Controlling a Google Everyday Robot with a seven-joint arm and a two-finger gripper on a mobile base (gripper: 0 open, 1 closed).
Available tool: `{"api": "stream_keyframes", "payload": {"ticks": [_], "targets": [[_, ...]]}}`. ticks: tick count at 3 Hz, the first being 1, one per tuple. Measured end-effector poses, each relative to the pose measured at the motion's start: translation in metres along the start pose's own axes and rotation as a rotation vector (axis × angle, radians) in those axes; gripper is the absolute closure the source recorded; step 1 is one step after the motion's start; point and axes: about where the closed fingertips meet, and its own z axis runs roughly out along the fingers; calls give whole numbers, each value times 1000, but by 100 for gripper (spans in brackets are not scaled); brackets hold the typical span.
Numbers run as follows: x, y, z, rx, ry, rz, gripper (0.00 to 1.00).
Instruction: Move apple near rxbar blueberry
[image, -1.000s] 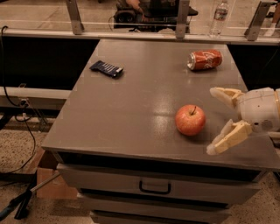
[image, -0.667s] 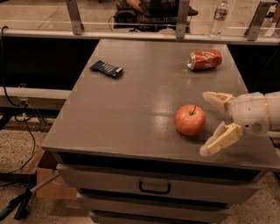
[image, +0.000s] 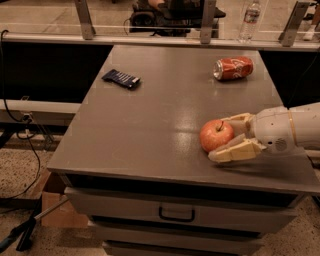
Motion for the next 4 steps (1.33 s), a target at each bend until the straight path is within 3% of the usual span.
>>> {"api": "stream_keyframes", "payload": {"ticks": [1,2,4], "targets": [[-2,3,-1,-2,30,14,69],[-33,-32,23,21,0,-31,99],[-79,-114,83,99,-29,-73,100]]}}
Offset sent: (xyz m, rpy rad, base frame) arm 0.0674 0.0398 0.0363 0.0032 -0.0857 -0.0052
